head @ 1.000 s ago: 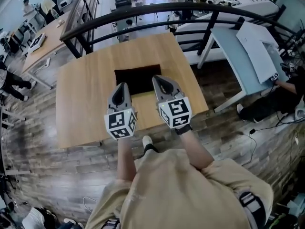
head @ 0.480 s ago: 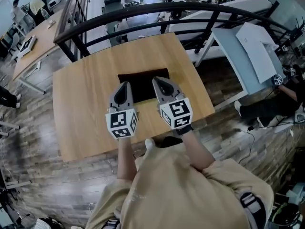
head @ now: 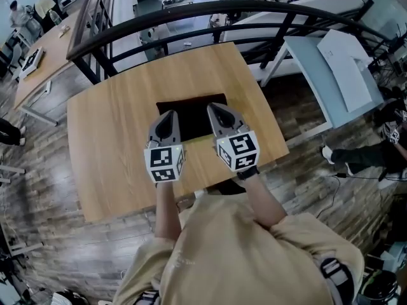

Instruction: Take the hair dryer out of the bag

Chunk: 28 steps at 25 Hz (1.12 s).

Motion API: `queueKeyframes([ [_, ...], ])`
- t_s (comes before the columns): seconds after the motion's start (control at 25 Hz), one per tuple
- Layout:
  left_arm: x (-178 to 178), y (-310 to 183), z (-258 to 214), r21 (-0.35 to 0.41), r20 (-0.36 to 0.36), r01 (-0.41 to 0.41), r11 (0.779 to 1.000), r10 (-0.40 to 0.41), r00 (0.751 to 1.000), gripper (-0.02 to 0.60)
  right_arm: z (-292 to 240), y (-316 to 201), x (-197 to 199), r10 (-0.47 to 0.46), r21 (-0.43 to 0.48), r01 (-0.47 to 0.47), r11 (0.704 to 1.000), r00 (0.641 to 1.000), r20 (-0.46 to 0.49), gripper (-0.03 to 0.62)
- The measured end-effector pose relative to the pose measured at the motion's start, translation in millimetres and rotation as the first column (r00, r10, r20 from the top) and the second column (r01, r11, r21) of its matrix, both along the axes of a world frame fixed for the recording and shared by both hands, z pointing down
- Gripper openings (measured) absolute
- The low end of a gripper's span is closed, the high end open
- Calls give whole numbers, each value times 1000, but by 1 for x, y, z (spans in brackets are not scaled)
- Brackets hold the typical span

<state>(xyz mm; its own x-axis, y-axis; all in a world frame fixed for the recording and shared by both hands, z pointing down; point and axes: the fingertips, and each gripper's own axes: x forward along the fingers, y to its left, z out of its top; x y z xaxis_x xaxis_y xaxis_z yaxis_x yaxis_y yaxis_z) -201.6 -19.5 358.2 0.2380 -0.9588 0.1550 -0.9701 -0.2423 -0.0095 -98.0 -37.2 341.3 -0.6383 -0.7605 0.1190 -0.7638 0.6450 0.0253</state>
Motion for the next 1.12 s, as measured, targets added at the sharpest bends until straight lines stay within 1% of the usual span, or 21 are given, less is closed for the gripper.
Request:
queueKeyframes([
  [0.16, 8, -22, 20, -61, 38, -48, 997, 50, 998, 9, 11, -21, 16, 22, -28, -22, 999, 1000, -6, 8],
  [0.36, 33, -50, 51, -153, 117, -124, 980, 143, 983, 9, 32, -46, 47, 54, -84, -55, 995, 998, -14, 8],
  [0.48, 46, -73, 72, -201, 174, -156, 967, 192, 966, 9, 46, -67, 62, 59, -116, -61, 991, 998, -20, 9],
  [0.6, 61, -91, 95, -257, 226, -189, 948, 249, 942, 12, 58, -83, 74, 62, -143, -65, 988, 998, -25, 9],
  [0.68, 68, -101, 112, -296, 259, -204, 933, 284, 923, 35, 67, -91, 80, 61, -160, -65, 985, 998, -27, 8],
  [0.8, 77, -117, 137, -357, 301, -233, 905, 347, 888, 74, 79, -106, 87, 62, -183, -66, 981, 998, -28, 9],
  [0.92, 84, -133, 157, -409, 348, -264, 874, 417, 840, 110, 91, -120, 93, 62, -209, -67, 976, 998, -32, 9],
  [1.0, 89, -142, 170, -445, 377, -287, 848, 469, 799, 135, 98, -127, 100, 61, -226, -68, 972, 997, -36, 9],
  [1.04, 93, -145, 178, -469, 388, -303, 830, 502, 773, 149, 101, -131, 103, 61, -233, -68, 970, 997, -38, 9],
  [1.08, 96, -147, 187, -498, 397, -320, 806, 539, 743, 170, 104, -134, 106, 62, -240, -70, 968, 997, -39, 9],
  [1.12, 100, -148, 197, -528, 402, -335, 780, 577, 711, 212, 107, -138, 109, 65, -246, -73, 967, 997, -40, 9],
])
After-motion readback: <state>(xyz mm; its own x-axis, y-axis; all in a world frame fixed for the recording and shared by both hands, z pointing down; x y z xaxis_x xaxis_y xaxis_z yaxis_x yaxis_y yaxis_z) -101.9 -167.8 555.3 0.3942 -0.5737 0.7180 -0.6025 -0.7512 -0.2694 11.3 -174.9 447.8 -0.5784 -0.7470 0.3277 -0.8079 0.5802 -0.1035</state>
